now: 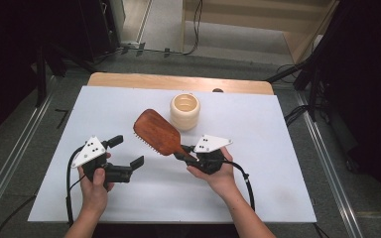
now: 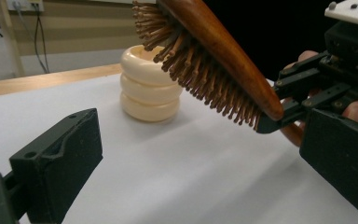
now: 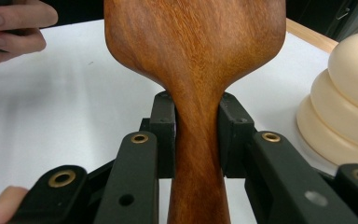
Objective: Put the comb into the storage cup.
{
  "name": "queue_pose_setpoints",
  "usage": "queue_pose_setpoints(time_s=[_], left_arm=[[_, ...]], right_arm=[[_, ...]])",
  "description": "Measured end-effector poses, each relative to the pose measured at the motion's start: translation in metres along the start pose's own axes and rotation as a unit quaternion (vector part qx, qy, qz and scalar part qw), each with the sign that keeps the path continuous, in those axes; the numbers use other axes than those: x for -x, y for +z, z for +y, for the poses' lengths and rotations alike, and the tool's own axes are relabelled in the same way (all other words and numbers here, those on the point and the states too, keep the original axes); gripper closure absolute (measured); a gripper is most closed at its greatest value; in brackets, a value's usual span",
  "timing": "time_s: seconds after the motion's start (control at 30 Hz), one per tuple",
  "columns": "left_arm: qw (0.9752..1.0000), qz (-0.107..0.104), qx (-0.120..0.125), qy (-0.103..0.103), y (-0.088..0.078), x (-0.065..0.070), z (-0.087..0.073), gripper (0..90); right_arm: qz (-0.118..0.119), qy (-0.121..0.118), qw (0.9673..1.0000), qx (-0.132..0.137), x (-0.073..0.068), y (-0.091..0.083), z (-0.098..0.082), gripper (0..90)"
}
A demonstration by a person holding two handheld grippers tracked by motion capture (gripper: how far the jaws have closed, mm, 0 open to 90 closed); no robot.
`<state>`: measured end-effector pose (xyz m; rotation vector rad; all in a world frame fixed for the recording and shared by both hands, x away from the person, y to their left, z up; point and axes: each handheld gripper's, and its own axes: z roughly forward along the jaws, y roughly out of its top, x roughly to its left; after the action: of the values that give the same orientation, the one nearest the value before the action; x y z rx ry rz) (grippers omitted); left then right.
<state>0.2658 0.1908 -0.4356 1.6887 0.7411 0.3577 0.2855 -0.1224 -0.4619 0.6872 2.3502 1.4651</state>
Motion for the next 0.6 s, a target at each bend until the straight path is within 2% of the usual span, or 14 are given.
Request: queue_pose_setpoints(time_s=[0.03,0.1,0.2,0.23,0.33,0.6], left_arm=[[1.0000,0.000,0.000,0.000,0.000,0.000,0.000,0.0],[0.9998,-0.015,0.009,-0.008,0.003,0.002,0.003,0.0],[0.9997,-0.021,0.009,-0.007,0.006,0.003,0.004,0.0],[0.9995,-0.027,0.008,-0.013,0.009,0.005,0.005,0.0],[0.9991,-0.033,0.007,-0.024,0.014,0.006,0.006,0.0],[0.9986,-0.038,0.004,-0.036,0.027,0.012,0.011,0.0]], right_arm=[[-0.002,0.000,1.0000,0.000,-0.001,-0.001,-0.001,69.7],[-0.003,0.001,1.0000,0.005,-0.002,-0.002,-0.002,69.7],[-0.005,0.003,0.9999,0.011,-0.004,-0.002,-0.004,69.7],[-0.004,0.000,0.9999,0.016,-0.005,-0.002,-0.006,69.7],[-0.003,0.001,0.9997,0.023,-0.008,-0.003,-0.009,69.7],[-0.005,-0.004,0.9992,0.040,-0.014,-0.003,-0.012,69.7]])
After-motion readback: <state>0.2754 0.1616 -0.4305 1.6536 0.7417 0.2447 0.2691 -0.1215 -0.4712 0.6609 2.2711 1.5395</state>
